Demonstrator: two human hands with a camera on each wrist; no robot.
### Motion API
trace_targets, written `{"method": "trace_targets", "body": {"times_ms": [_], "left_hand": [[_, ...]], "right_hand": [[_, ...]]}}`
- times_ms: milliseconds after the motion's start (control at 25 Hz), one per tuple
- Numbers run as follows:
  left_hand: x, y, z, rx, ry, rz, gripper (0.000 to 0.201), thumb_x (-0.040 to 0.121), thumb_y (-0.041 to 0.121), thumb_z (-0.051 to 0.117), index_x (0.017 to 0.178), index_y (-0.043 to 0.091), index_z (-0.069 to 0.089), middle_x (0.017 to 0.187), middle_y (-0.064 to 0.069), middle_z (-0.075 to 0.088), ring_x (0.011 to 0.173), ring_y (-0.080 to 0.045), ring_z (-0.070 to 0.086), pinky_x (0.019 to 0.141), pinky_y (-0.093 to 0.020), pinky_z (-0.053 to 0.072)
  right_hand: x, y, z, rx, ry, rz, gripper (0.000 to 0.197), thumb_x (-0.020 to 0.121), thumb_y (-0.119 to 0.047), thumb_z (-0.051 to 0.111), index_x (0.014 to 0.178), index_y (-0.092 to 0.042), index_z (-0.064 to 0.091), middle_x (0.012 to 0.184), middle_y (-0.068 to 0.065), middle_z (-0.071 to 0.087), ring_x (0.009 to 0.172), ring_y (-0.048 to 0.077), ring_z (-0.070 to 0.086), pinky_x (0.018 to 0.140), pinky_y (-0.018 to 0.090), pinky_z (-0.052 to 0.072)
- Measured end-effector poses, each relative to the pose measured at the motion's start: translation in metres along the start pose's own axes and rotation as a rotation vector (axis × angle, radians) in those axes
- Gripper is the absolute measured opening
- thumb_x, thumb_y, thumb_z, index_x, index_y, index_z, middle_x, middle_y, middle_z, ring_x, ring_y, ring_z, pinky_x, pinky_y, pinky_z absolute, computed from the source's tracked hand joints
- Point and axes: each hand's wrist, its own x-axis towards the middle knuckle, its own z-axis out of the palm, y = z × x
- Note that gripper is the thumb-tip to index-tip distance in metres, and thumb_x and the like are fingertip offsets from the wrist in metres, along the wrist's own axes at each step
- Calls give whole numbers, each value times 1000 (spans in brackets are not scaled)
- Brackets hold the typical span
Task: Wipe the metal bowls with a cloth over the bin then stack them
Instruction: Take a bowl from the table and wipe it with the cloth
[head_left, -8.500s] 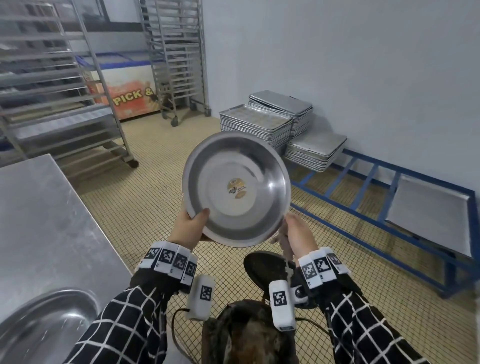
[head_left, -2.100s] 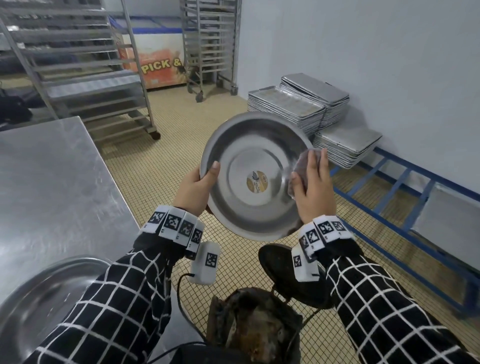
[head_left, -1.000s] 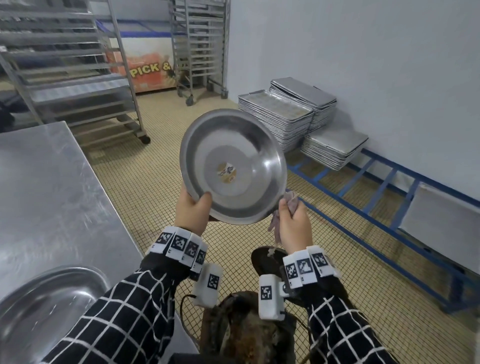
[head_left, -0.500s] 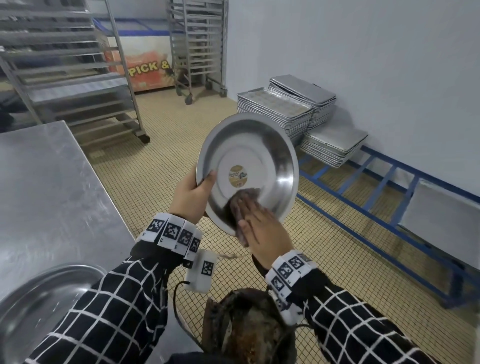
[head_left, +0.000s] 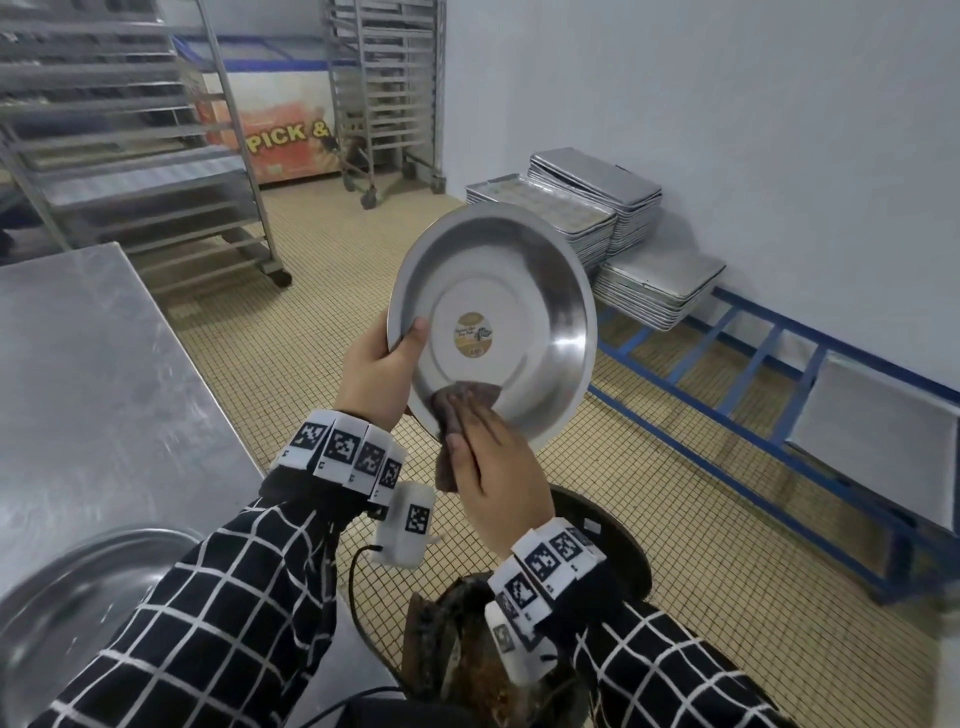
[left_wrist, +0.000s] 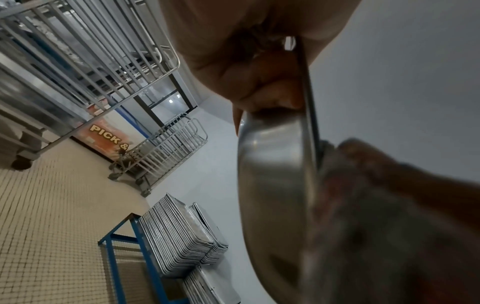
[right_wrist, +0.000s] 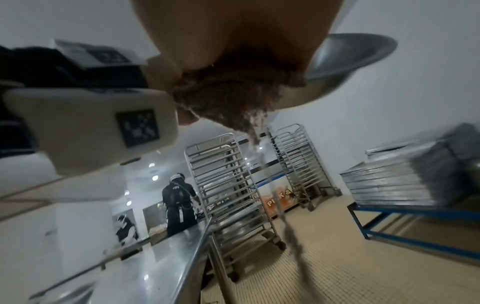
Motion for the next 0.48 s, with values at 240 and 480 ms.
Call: {"method": "trace_targets", "body": {"times_ms": [240, 480], "left_hand": [[-3, 2, -9, -23, -17, 6, 15, 97, 22, 53, 96, 32, 65, 88, 11, 72, 84, -8, 68, 72, -24, 54], [-9, -2, -1, -38, -12, 2, 14, 97, 23, 53, 100, 32, 64, 90, 12, 71, 89, -11, 67, 73, -23, 53]], "right_hand": [[7, 74, -19, -350, -17, 24, 49, 101, -38, 19, 142, -24, 41, 149, -4, 39, 142, 13, 25, 118, 36, 9], [1, 28, -2, -163, -72, 72, 56, 100, -38, 9, 147, -18, 33, 154, 1, 32, 145, 16, 20, 117, 31, 3]]}}
